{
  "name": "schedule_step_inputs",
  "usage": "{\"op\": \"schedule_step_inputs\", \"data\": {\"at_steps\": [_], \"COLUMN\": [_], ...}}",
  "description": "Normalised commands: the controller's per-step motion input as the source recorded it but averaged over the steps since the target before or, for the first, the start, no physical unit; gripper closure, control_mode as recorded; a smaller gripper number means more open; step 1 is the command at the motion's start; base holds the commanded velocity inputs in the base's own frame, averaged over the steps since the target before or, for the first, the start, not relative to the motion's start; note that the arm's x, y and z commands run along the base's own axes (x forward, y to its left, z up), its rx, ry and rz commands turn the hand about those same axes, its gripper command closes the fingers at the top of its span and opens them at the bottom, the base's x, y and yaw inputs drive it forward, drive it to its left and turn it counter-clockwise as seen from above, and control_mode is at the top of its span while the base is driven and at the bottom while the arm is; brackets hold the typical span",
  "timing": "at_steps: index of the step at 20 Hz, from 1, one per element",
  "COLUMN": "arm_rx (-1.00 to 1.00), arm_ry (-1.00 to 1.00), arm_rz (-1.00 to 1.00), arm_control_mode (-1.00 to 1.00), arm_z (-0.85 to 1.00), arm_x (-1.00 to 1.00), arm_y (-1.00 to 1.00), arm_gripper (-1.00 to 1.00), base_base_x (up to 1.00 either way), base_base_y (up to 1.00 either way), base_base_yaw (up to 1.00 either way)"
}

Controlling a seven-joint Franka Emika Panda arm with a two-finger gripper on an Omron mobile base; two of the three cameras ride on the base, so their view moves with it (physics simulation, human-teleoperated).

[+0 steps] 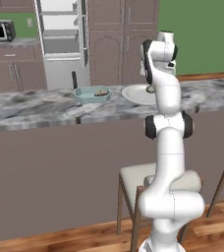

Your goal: Place two dumplings into each of the tupperware containers and then place the containers in the fridge.

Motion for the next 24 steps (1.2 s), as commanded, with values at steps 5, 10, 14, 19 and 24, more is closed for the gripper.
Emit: {"op": "schedule_step_inputs", "data": {"at_steps": [5,10,14,19,24], "arm_rx": [0.0,0.0,-0.05,-0.06,-0.07], "arm_ry": [-0.21,-0.12,-0.06,-0.02,0.0], "arm_rz": [0.0,0.0,0.0,0.0,0.0], "arm_control_mode": [-1.0,-1.0,-1.0,-1.0,-1.0], "arm_z": [-0.19,-0.31,-0.45,-0.28,-0.15], "arm_x": [0.0,0.0,0.0,0.0,0.0], "arm_y": [0.0,0.0,0.0,0.0,0.0], "arm_gripper": [-1.0,-1.0,-1.0,-1.0,-1.0], "base_base_x": [0.0,0.0,0.0,0.0,0.0], "base_base_y": [0.0,0.0,0.0,0.0,0.0], "base_base_yaw": [0.0,0.0,0.0,0.0,0.0]}}
